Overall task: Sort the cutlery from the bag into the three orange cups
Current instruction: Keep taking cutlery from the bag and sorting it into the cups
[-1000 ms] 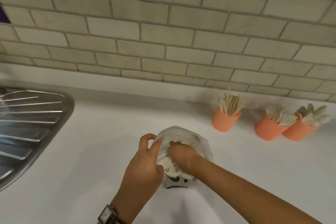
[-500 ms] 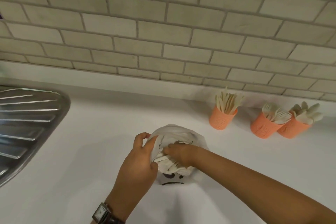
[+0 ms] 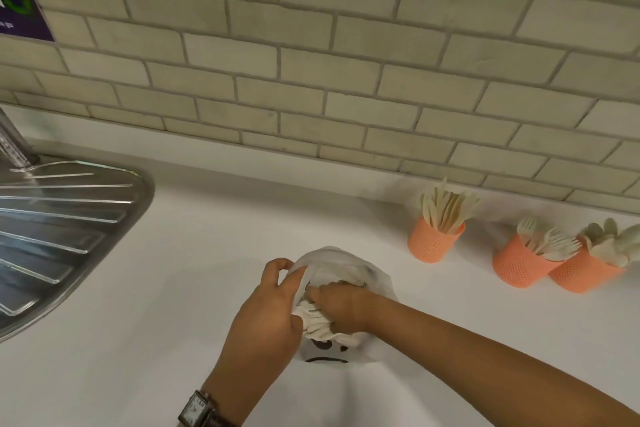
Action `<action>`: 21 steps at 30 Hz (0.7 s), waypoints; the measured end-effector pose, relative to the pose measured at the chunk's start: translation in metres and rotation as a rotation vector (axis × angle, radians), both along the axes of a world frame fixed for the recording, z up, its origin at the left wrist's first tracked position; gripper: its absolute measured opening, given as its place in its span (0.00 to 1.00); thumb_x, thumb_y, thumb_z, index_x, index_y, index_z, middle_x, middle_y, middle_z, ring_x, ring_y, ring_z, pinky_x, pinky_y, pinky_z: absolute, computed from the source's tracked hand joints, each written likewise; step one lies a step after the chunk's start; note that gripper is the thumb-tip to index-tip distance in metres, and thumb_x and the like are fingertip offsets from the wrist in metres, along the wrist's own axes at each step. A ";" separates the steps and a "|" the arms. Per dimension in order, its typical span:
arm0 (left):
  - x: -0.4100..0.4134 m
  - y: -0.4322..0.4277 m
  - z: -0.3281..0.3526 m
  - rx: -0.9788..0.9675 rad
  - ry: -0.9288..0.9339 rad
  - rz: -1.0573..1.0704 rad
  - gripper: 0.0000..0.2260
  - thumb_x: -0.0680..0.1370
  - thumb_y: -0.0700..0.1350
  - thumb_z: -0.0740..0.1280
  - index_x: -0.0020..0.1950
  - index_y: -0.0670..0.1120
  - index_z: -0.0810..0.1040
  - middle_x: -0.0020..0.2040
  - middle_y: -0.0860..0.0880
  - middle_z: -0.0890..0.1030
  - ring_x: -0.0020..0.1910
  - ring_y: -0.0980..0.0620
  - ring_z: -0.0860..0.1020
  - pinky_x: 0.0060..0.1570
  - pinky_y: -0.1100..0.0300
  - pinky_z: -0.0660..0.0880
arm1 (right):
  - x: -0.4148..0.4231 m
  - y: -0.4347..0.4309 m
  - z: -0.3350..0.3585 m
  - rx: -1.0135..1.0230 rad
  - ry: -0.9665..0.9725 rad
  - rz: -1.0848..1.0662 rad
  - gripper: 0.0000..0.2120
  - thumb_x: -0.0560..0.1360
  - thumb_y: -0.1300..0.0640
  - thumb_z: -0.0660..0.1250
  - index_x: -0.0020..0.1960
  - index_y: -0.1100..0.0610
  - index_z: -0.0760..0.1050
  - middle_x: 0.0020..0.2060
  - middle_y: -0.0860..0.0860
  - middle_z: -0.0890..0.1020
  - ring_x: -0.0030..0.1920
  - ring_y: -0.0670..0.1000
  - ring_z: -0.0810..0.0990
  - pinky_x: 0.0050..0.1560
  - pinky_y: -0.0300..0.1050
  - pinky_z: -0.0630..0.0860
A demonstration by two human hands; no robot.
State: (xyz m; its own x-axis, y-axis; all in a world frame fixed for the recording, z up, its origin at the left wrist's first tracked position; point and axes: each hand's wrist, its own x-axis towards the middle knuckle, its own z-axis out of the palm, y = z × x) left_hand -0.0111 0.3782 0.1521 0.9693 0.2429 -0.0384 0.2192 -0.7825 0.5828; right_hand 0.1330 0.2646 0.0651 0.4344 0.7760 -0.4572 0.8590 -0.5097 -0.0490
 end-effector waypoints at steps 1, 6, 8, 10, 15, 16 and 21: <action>0.000 0.000 0.000 0.010 0.005 0.009 0.29 0.72 0.37 0.59 0.71 0.58 0.61 0.68 0.58 0.56 0.35 0.56 0.71 0.30 0.70 0.67 | 0.000 0.001 -0.001 -0.014 -0.020 0.001 0.23 0.71 0.60 0.69 0.63 0.60 0.65 0.52 0.58 0.78 0.49 0.59 0.78 0.46 0.50 0.74; -0.002 0.002 0.004 0.095 0.010 0.051 0.29 0.73 0.37 0.59 0.71 0.58 0.61 0.69 0.57 0.57 0.34 0.56 0.70 0.26 0.70 0.64 | 0.001 0.004 0.001 -0.100 -0.036 -0.025 0.16 0.73 0.58 0.68 0.58 0.62 0.71 0.52 0.58 0.79 0.49 0.57 0.79 0.48 0.49 0.77; -0.005 0.011 0.006 0.147 0.004 0.078 0.28 0.73 0.37 0.60 0.70 0.59 0.62 0.69 0.56 0.59 0.37 0.55 0.70 0.25 0.69 0.63 | 0.001 -0.002 0.006 -0.013 0.058 -0.072 0.15 0.75 0.60 0.66 0.59 0.63 0.68 0.51 0.58 0.77 0.47 0.56 0.77 0.45 0.46 0.74; -0.008 0.021 0.008 0.181 0.010 0.104 0.28 0.72 0.37 0.60 0.69 0.60 0.65 0.69 0.56 0.60 0.37 0.55 0.69 0.25 0.69 0.62 | 0.001 -0.008 0.017 0.100 0.183 -0.116 0.07 0.78 0.62 0.62 0.55 0.60 0.68 0.44 0.53 0.75 0.41 0.49 0.73 0.41 0.34 0.68; -0.008 0.033 0.009 0.242 0.082 0.072 0.34 0.71 0.34 0.59 0.69 0.65 0.62 0.68 0.55 0.60 0.35 0.55 0.67 0.26 0.68 0.61 | 0.004 -0.016 0.052 0.176 0.387 -0.175 0.11 0.79 0.47 0.60 0.58 0.50 0.73 0.56 0.46 0.78 0.57 0.45 0.76 0.60 0.41 0.71; -0.008 0.034 0.011 0.256 0.093 0.045 0.35 0.71 0.34 0.59 0.70 0.65 0.59 0.69 0.55 0.59 0.38 0.55 0.68 0.27 0.68 0.61 | 0.005 -0.018 0.060 0.170 0.357 -0.144 0.14 0.78 0.46 0.61 0.60 0.51 0.72 0.58 0.47 0.78 0.58 0.47 0.76 0.60 0.42 0.71; -0.013 0.033 0.019 0.198 0.142 -0.158 0.37 0.73 0.35 0.58 0.73 0.63 0.48 0.71 0.60 0.52 0.58 0.55 0.71 0.43 0.69 0.66 | 0.008 -0.013 0.095 0.005 0.310 -0.102 0.19 0.78 0.56 0.60 0.68 0.50 0.68 0.65 0.48 0.74 0.63 0.51 0.73 0.60 0.42 0.68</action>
